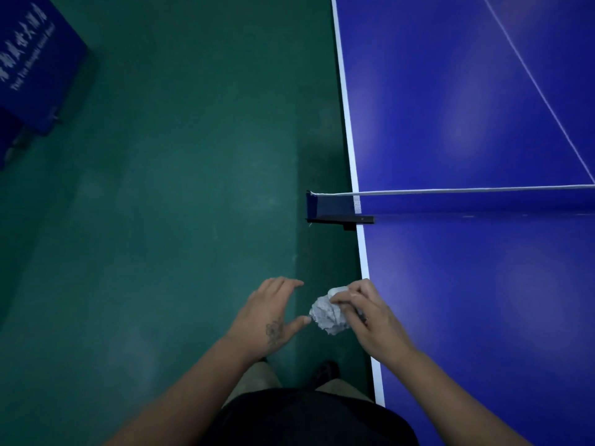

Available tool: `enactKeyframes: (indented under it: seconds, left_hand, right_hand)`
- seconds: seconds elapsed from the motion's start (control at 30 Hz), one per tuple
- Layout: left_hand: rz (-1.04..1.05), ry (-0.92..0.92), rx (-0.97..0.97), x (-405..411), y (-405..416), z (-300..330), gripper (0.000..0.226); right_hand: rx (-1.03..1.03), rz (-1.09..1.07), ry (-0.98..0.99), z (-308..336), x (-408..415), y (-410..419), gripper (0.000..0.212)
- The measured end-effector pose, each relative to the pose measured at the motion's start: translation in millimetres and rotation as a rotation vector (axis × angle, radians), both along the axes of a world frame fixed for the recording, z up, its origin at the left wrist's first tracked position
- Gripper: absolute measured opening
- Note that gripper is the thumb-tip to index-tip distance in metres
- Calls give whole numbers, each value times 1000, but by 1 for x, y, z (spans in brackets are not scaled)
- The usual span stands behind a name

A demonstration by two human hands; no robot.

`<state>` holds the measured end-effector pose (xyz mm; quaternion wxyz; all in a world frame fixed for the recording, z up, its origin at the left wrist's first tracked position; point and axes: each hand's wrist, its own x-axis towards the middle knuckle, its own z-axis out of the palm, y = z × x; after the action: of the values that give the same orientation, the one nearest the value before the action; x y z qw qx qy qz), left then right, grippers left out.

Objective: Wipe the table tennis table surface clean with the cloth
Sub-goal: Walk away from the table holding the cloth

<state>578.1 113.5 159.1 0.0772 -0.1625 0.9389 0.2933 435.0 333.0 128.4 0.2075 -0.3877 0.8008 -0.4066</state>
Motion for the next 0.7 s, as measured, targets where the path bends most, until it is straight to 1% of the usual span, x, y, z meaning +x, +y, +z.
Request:
enactKeyframes:
  seconds: [0.1, 0.17, 0.27, 0.3, 0.37, 0.47, 0.6, 0.7]
  left_hand:
    - [34, 4, -42, 8, -16, -4, 66]
    - [44, 2, -63, 11, -29, -6, 65]
    - [38, -12, -82, 16, -52, -9, 64]
    - [34, -11, -87, 18, -61, -10, 64]
    - [27, -5, -94, 23, -81, -11, 63]
    - [14, 15, -107, 32, -115, -15, 60]
    - [-26, 42, -139, 43, -165, -24, 61]
    - [-73, 39, -186, 51, -200, -28, 62]
  right_hand:
    - [-2, 27, 12, 2, 5, -16, 31]
    - [-26, 33, 25, 5, 7, -29, 28]
    - [-47, 29, 21, 7, 10, -51, 14]
    - [-43, 19, 8, 9, 13, -60, 12]
    - [-23, -17, -10, 11, 18, -79, 19]
    - [5, -26, -11, 10, 28, -109, 22]
    - [35, 8, 52, 10, 43, -150, 22]
    - [48, -22, 95, 11, 54, -183, 26]
